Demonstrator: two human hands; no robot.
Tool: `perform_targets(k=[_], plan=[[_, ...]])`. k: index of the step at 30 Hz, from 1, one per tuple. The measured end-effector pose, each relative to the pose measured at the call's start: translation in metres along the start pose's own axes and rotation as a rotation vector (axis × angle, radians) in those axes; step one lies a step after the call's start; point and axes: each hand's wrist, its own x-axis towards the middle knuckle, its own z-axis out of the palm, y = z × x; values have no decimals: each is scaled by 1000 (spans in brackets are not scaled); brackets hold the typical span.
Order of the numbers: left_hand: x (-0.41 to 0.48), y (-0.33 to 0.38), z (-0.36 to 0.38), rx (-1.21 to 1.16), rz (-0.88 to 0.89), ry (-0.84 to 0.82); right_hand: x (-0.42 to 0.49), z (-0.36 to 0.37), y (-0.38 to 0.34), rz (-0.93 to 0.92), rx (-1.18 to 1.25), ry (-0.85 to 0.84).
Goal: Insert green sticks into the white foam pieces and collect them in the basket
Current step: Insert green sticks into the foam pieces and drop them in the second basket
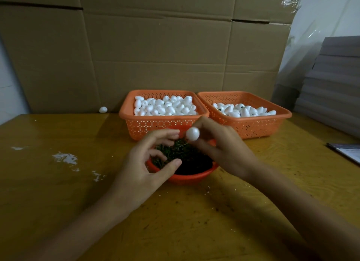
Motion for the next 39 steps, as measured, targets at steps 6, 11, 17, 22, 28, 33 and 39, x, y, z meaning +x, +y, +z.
perform_targets(k=[6, 11, 17, 22, 28, 33, 39], plan=[[-7, 1, 0, 705, 182, -252, 1, -31, 41, 287, -114, 453], [-6, 2, -1, 758, 164, -336, -5, -45, 75, 428, -340, 577], [-5, 2, -2, 752, 171, -348, -5, -41, 87, 457, -494, 547], [-4, -2, -2, 704, 152, -359, -2, -42, 89, 483, -483, 522], [-6, -5, 0, 680, 163, -327, 1, -41, 94, 513, -504, 455], [-7, -6, 1, 660, 177, -295, -1, -40, 91, 510, -500, 446], [-7, -6, 3, 481, 104, -184, 7, -36, 46, 285, -345, 538]])
